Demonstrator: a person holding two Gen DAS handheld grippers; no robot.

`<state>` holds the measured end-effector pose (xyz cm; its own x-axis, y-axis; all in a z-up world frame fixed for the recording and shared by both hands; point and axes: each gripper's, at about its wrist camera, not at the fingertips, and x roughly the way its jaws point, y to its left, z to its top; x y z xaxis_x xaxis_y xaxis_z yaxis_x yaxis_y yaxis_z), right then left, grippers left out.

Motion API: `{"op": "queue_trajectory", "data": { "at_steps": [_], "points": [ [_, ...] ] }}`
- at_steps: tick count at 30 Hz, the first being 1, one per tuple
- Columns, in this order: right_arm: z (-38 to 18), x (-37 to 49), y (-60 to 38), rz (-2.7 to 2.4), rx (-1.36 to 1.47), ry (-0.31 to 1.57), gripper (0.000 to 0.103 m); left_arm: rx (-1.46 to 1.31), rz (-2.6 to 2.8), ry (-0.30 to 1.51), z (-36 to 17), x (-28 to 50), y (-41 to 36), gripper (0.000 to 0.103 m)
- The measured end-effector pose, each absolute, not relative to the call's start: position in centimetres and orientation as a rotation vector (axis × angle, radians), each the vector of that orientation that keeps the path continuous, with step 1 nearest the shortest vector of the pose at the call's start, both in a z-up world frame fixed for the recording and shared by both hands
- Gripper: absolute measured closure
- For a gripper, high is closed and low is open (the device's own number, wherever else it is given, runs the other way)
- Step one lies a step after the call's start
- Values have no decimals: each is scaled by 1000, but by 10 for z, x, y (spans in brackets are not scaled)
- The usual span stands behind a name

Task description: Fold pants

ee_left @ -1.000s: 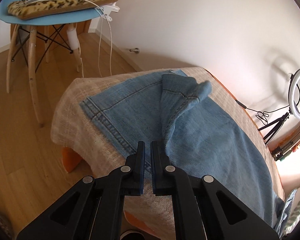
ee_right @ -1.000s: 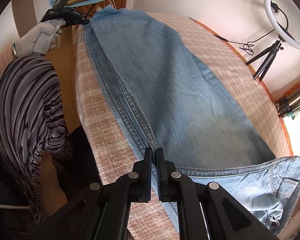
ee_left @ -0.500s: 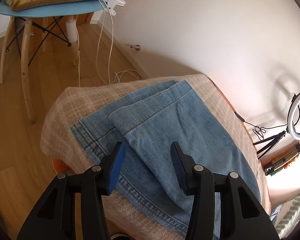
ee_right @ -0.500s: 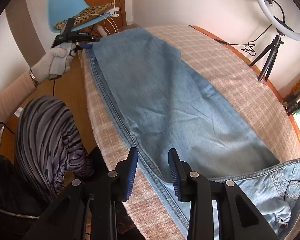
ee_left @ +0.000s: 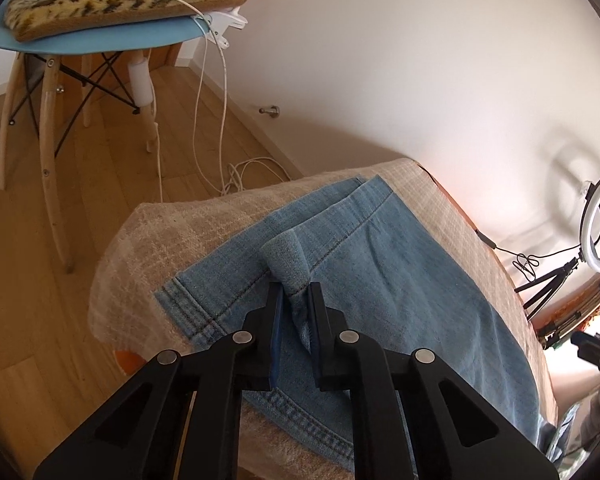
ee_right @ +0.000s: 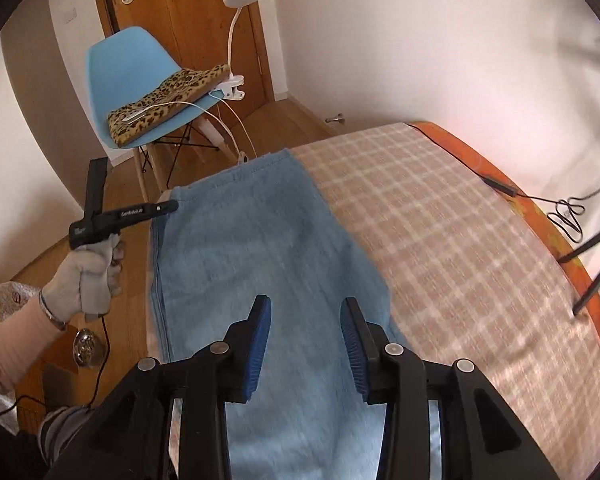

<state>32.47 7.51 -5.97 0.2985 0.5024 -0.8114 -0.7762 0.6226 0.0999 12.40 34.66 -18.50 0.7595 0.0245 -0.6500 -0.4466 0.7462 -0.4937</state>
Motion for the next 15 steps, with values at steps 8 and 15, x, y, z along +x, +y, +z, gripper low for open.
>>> {"op": "queue_trajectory", "data": {
  "at_steps": [8,15],
  "points": [
    [-104,418,188,934,-305,990,59,-625,254,641,-183,125,343,96],
    [-147,468,245,927,-271,1051,51,-635,243,609,-186,121,341,97]
  ]
}}
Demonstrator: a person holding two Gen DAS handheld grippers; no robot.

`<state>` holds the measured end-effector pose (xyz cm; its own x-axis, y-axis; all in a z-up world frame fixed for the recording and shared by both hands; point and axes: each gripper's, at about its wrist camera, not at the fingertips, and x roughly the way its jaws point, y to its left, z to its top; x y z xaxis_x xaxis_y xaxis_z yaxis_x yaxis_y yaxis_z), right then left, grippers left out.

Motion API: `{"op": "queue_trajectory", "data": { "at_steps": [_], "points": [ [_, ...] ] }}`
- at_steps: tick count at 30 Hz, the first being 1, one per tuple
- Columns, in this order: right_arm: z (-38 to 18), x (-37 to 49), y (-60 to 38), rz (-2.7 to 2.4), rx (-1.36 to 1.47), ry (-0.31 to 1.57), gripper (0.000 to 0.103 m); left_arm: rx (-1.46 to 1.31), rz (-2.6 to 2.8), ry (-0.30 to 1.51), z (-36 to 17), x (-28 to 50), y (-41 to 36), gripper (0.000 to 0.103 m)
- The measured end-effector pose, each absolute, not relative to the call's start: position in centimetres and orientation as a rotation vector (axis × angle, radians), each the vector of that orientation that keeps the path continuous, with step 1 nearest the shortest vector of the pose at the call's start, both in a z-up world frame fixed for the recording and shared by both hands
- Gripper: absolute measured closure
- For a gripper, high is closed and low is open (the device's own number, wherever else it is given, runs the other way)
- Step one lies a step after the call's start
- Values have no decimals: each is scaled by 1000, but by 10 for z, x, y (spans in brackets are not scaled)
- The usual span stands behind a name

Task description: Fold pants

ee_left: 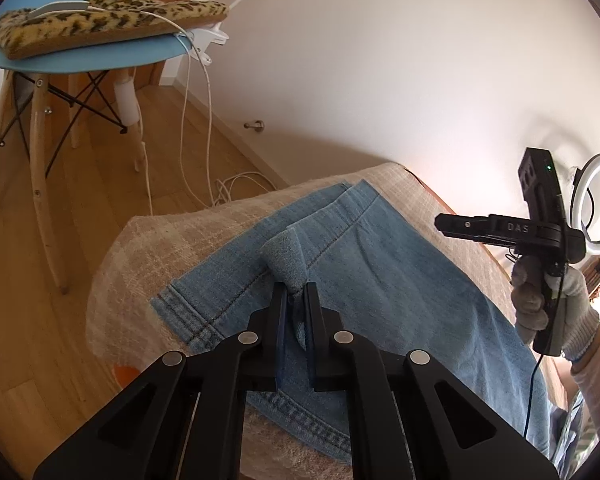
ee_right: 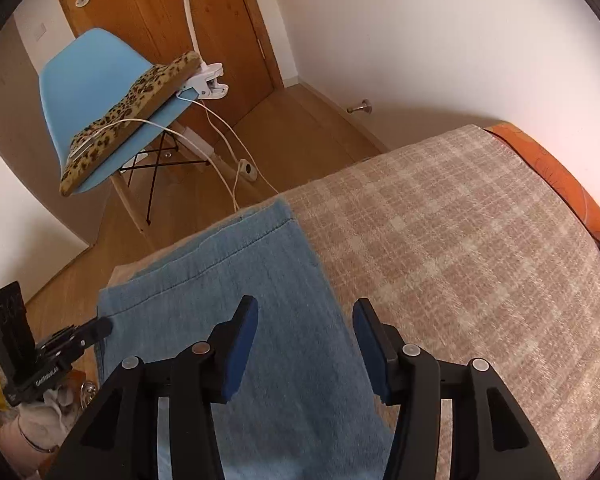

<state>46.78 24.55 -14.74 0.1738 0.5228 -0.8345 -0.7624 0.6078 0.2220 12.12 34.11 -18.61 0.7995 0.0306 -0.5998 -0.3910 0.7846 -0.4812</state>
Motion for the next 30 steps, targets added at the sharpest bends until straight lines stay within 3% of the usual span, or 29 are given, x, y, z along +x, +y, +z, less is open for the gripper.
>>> {"op": "queue_trajectory", "data": {
  "at_steps": [8,11,12,13,15,18,30],
  "points": [
    [-183,487,285,920,-297,1088,49,-647,221,589,-186,119,341,98],
    [-183,490,290,944,-280,1095,70,-671,226,599,-189,121,343,90],
    [-183,489,291,941,-285,1090,74,-682,230,605,-191,123,344,76],
    [-183,488,291,944,-293,1084,77,-693,226,611,-193,126,345,73],
    [-183,485,294,943,-317,1073,90,-683,231,600,-193,130,345,74],
    [-182,482,297,937,-341,1053,96,-654,252,605,-192,136,343,96],
    [-143,462,312,990,-372,948,99,-653,259,501,-167,97,351,97]
  ]
}}
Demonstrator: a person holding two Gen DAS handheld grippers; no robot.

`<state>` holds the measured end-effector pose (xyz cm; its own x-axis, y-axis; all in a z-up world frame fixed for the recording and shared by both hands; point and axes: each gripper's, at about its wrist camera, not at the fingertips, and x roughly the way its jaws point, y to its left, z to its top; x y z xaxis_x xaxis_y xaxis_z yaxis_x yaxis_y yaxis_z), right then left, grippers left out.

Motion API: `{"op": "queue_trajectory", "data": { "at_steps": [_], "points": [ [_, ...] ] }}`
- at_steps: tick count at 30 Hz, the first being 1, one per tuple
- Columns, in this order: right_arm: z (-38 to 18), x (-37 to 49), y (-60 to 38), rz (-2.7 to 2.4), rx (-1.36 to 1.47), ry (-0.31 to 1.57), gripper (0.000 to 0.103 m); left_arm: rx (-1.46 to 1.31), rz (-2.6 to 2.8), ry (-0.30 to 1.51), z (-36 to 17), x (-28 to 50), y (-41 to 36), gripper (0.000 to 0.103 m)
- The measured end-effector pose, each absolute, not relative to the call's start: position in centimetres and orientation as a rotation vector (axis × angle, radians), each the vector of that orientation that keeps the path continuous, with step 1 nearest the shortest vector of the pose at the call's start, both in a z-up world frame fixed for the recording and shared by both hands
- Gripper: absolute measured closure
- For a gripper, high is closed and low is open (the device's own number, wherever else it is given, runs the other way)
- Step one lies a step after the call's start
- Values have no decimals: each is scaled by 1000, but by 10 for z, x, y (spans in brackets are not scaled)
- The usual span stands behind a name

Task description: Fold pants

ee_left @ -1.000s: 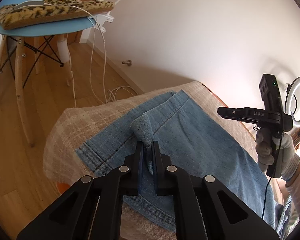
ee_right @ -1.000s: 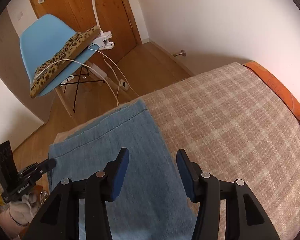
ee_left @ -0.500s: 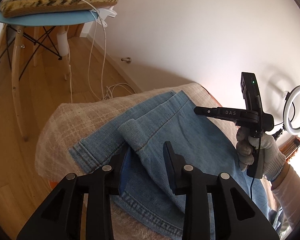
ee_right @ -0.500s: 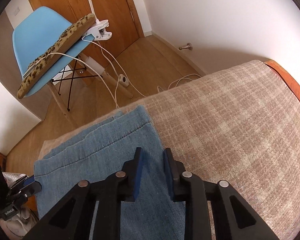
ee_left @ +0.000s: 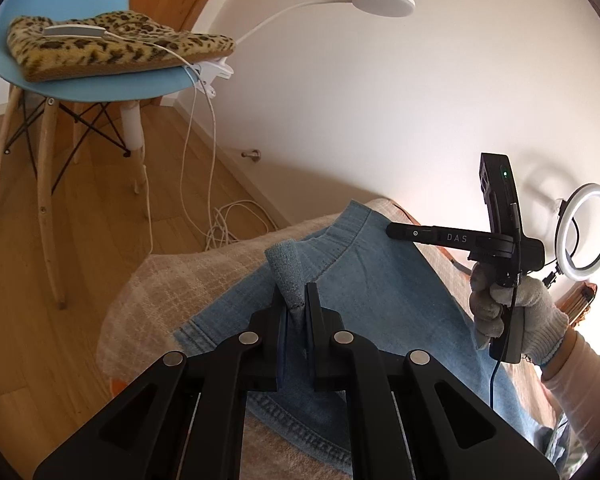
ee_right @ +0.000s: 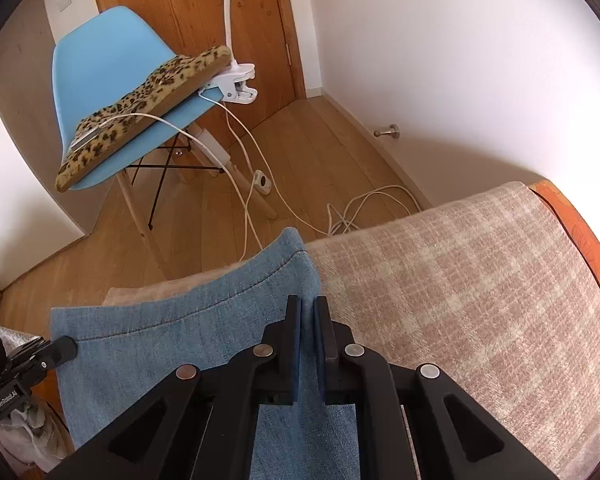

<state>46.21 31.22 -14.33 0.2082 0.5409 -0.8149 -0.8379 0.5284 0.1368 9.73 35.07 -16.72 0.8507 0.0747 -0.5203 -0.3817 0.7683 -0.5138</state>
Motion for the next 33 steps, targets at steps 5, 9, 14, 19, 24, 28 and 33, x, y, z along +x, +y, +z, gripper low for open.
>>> {"op": "queue_trajectory", "data": {
  "at_steps": [5,9,14,19,24,28,33],
  "points": [
    [-161,457,325,971,-401,962,99,-683,273,549,-187,94,356,97],
    [-180,459,331,930,-427,995,100,-661,276,599,-200,102,356,97],
    [-172,458,326,893,-429,980,89,-659,314,605,-193,101,360,89],
    [-139,451,296,854,-348,926,69,-652,303,612,-179,92,371,85],
    [-101,425,249,836,-240,893,54,-597,234,608,-150,92,367,76],
    [-72,391,200,790,-181,849,31,-525,155,612,-122,102,354,64],
    [-44,346,125,710,-113,816,19,-501,37,618,-93,117,330,58]
  ]
}}
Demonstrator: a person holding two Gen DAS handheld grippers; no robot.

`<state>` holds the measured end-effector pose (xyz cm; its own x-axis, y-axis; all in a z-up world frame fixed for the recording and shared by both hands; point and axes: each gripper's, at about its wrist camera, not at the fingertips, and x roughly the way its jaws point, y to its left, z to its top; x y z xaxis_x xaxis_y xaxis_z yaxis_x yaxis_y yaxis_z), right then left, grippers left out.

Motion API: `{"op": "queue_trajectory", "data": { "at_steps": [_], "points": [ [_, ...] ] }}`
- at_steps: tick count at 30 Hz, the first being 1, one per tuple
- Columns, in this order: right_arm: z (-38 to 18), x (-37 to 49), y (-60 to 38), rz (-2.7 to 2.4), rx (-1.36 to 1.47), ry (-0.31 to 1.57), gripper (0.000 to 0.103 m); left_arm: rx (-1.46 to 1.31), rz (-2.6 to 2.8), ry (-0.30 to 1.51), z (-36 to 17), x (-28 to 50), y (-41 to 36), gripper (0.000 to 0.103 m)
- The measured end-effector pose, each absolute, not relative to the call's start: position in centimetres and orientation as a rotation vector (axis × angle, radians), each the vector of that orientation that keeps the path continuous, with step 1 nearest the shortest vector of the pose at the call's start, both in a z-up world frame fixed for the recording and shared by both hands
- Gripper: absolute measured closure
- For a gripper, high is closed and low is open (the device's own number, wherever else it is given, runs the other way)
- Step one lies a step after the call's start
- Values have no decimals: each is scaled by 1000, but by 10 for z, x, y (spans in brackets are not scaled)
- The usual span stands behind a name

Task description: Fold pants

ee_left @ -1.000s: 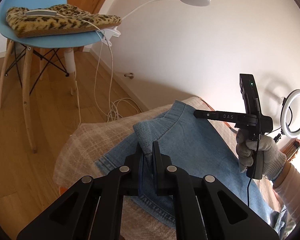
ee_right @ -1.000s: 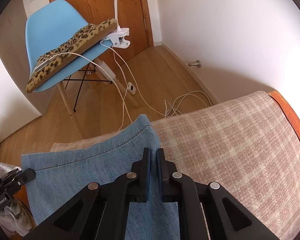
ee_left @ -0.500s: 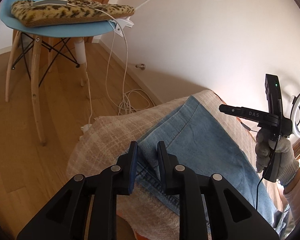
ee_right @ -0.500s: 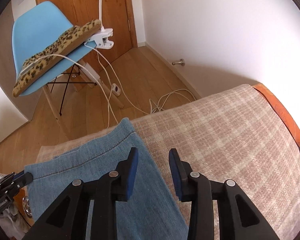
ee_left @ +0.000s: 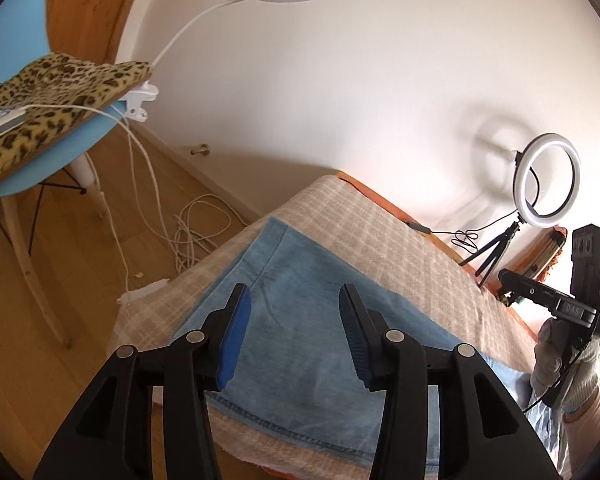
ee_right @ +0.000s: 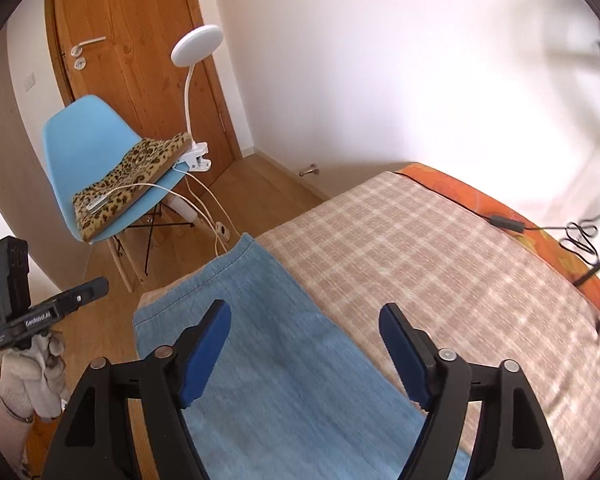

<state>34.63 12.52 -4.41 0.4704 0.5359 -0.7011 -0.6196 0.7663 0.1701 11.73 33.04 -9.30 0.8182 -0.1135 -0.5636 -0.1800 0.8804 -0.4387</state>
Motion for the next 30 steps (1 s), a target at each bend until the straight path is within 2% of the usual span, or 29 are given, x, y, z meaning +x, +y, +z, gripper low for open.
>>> {"op": "queue_trajectory", "data": {
  "at_steps": [8,15,19,25,30],
  "points": [
    [-18,266,-23,475,-38,757,19,-410,-163,655,-43,164,262,55],
    [-25,204,-136,265,26,753,19,-272,-327,707,-12,197,161,50],
    [-32,178,-208,126,97,776,20,-226,-457,749,-13,205,90,49],
    [-40,144,-304,-74,184,799,27,-212,-649,829,-34,212,-25,47],
    [-44,116,-361,-173,254,796,30,-202,-788,934,-63,219,-122,40]
  ]
}}
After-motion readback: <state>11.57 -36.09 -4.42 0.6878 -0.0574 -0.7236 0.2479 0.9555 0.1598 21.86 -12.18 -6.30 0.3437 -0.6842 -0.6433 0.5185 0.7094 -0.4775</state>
